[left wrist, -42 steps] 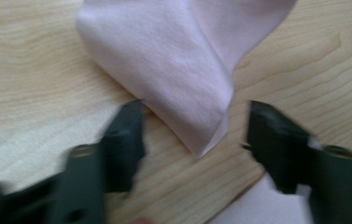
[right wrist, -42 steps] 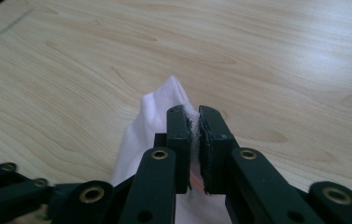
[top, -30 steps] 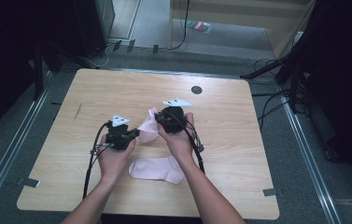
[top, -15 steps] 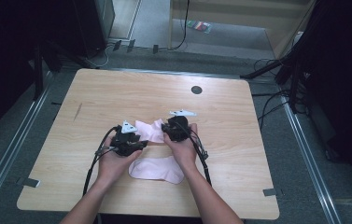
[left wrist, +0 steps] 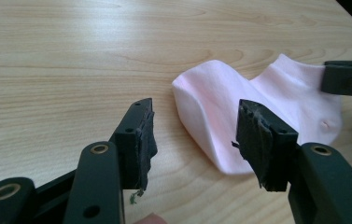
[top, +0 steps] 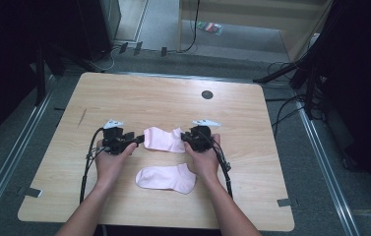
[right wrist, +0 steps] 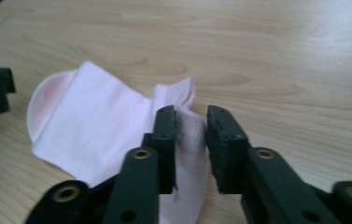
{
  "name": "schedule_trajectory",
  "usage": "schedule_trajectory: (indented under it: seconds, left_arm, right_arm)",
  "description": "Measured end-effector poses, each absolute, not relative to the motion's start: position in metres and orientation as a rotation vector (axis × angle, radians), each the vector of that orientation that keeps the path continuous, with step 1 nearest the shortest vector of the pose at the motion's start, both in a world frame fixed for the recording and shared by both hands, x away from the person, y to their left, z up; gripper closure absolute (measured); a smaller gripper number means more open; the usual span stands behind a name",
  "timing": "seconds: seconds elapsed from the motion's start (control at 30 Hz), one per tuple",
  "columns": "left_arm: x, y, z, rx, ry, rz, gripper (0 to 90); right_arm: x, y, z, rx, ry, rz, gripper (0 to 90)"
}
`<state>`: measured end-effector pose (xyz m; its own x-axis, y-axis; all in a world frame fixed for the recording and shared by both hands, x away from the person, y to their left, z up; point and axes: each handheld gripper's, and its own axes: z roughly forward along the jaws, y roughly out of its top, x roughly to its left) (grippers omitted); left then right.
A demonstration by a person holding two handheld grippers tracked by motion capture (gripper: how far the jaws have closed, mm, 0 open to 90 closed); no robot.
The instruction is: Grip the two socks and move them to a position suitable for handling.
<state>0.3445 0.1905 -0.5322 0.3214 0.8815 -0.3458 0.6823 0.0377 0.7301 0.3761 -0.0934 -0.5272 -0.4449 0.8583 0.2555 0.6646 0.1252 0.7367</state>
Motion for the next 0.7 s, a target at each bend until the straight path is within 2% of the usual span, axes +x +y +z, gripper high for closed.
schedule_trajectory:
  seconds: [0.27, 0.47, 0.5, 0.57, 0.63, 0.7]
  left_arm:
    - [0.353, 0.184, -0.54, 1.711, 1.414, 0.332, 48.2]
    - [0.36, 0.175, -0.539, 1.69, 1.416, 0.331, 47.2]
    - [0.36, 0.175, -0.539, 1.69, 1.416, 0.331, 48.8]
    - [0.364, 0.175, -0.542, 1.718, 1.444, 0.343, 57.5]
    - [0.364, 0.177, -0.546, 1.753, 1.463, 0.34, 71.0]
    - [0.364, 0.178, -0.547, 1.772, 1.461, 0.334, 79.1]
  right_arm:
    - [0.376, -0.117, -0.519, 1.577, 2.038, 1.332, 69.6]
    - [0.381, -0.106, -0.533, 1.499, 2.172, 1.216, 57.7]
    - [0.381, -0.106, -0.533, 1.499, 2.172, 1.216, 57.7]
    - [0.379, -0.096, -0.538, 1.399, 2.219, 1.136, 54.4]
    - [0.379, -0.091, -0.54, 1.333, 2.232, 1.084, 55.7]
    - [0.378, -0.089, -0.541, 1.319, 2.234, 1.061, 58.1]
